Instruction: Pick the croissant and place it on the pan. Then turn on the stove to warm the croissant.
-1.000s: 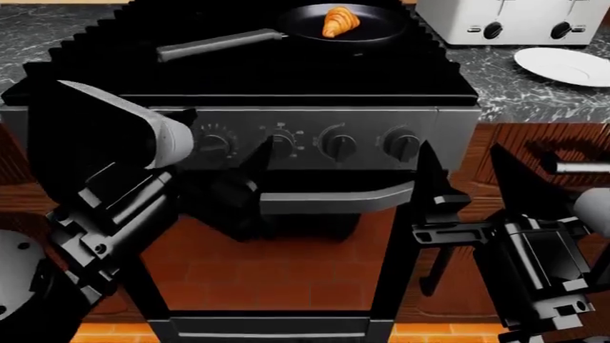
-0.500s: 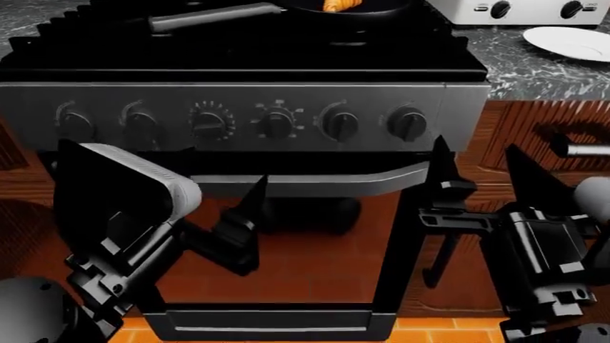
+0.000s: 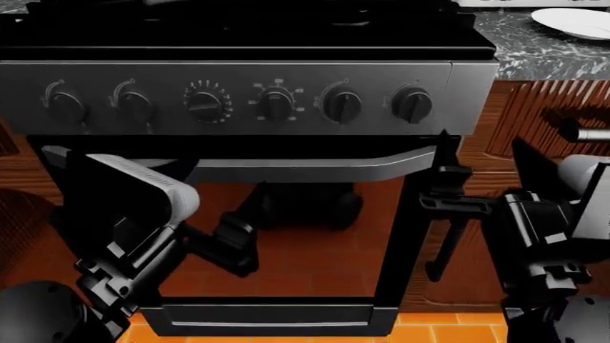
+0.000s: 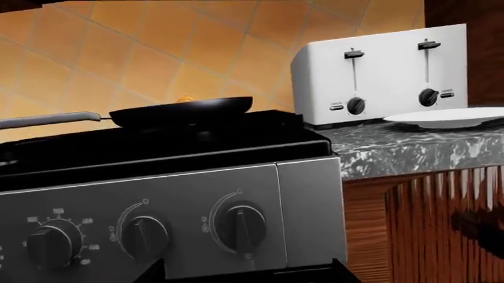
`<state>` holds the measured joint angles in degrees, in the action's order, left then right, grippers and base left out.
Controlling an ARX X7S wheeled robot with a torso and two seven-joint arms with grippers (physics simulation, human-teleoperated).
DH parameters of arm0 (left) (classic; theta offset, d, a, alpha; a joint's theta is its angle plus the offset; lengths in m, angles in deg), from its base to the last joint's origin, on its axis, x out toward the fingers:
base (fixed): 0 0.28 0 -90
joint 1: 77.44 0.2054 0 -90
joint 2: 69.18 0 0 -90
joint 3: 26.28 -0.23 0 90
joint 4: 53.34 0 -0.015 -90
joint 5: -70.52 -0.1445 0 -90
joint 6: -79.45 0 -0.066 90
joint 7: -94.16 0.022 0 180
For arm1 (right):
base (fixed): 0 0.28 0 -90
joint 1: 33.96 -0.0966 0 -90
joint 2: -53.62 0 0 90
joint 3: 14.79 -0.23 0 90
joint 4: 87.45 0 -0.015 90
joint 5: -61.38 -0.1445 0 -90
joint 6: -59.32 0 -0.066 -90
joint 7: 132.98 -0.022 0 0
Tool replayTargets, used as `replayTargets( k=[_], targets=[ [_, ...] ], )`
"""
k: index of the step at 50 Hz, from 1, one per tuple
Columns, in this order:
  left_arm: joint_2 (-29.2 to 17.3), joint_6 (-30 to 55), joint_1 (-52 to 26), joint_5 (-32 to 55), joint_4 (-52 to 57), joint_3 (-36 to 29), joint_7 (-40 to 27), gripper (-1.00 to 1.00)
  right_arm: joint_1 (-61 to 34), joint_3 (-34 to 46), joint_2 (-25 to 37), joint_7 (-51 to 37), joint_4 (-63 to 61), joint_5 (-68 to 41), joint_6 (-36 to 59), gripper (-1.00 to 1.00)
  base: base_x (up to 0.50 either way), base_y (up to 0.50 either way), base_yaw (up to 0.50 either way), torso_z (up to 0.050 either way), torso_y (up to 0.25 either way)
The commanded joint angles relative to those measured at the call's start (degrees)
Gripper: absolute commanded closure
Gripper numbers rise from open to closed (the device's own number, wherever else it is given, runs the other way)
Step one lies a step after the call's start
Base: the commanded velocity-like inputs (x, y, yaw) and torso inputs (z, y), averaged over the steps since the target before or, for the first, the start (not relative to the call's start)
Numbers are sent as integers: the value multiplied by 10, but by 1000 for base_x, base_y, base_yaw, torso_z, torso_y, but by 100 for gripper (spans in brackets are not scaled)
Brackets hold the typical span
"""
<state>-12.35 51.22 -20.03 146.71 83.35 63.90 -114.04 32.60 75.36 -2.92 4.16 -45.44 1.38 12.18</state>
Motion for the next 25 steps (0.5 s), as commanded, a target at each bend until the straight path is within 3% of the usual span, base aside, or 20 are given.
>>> replayTargets(
  k=[1, 25],
  targets=[
    [7, -24, 29, -30, -3, 0, 29, -100, -44, 20, 16, -10, 20, 4, 32, -100, 0, 0, 0, 0, 0],
    [77, -122, 84, -123, 12, 9, 42, -100, -94, 97, 0, 18, 119, 91, 34, -100, 0, 0, 0, 0, 0]
  ],
)
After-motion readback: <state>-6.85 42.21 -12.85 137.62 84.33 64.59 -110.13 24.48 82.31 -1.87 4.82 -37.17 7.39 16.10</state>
